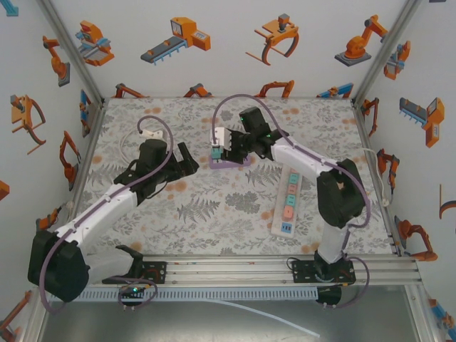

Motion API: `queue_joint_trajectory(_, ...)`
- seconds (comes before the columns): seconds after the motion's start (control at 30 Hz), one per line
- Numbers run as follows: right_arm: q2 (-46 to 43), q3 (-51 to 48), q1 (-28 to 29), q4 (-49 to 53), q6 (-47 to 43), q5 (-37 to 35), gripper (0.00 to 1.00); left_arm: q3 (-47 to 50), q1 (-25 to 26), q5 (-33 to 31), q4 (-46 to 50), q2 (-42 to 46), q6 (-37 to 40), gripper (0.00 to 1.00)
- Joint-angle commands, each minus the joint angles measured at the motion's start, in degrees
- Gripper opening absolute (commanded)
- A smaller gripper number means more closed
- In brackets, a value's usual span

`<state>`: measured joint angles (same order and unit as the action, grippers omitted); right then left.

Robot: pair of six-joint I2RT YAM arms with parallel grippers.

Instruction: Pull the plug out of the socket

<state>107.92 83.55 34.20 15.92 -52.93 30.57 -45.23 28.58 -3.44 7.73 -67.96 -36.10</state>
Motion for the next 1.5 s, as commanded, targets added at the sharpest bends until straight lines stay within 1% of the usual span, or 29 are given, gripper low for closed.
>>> queue_joint_trajectory(0.0, 4.6, 6.9, -0.4, 5.2, -7.5, 5.6, 0.54, 1.2, -0.6, 1.1, -4.9, -1.4, -0.4, 0.97)
queue_joint_trajectory(0.17, 11.3, 12.6, -0.5, 6.3, -7.5, 3.9, 0.54, -0.5, -0.8, -1.5, -3.8, -5.4, -0.1, 0.97)
queue_joint_trajectory(0.33, 15.7, 16.8, -0.5, 8.3, -7.4, 6.0, 0.51, -1.8, -0.9, -2.5, -6.2, -11.0, 0.3, 0.99)
queue_joint_trajectory(0.4, 17.2, 18.4, -0.5, 9.4, -7.4, 6.4, 0.48, -3.5, -1.1, -1.5, -6.7, -14.0, 0.3, 1.00)
queue_joint_trajectory(0.53, 19.0, 20.8, -0.5, 10.9, -7.4, 6.8, 0.41, -8.0, -1.1, 0.8, -7.3, -20.7, -0.6, 0.91)
queue_joint_trajectory(0.67, 19.7, 21.6, -0.7, 11.8, -7.6, 7.2, 0.34, -11.3, -1.1, 2.7, -9.0, -26.7, -1.8, 0.77)
queue_joint_trajectory(0.73, 19.7, 21.6, -0.7, 11.9, -7.5, 7.6, 0.32, -12.2, -1.1, 3.2, -10.0, -29.0, -2.9, 0.72)
queue_joint_trajectory(0.87, 19.8, 21.3, -0.8, 11.9, -7.5, 8.0, 0.30, -13.7, -1.1, 3.8, -10.7, -32.7, -3.3, 0.71)
queue_joint_trajectory(1.0, 19.7, 20.8, -0.8, 11.9, -7.6, 8.2, 0.29, -14.2, -1.1, 5.0, -12.3, -35.5, -4.1, 0.67)
queue_joint_trajectory(1.17, 19.5, 20.5, -0.8, 11.9, -7.6, 8.7, 0.27, -14.3, -1.1, 6.0, -12.7, -37.5, -4.7, 0.59)
queue_joint_trajectory(1.47, 19.0, 21.3, -0.8, 11.6, -5.4, 11.4, 0.21, -17.6, -1.1, 3.9, -3.5, -41.0, -4.4, 0.57)
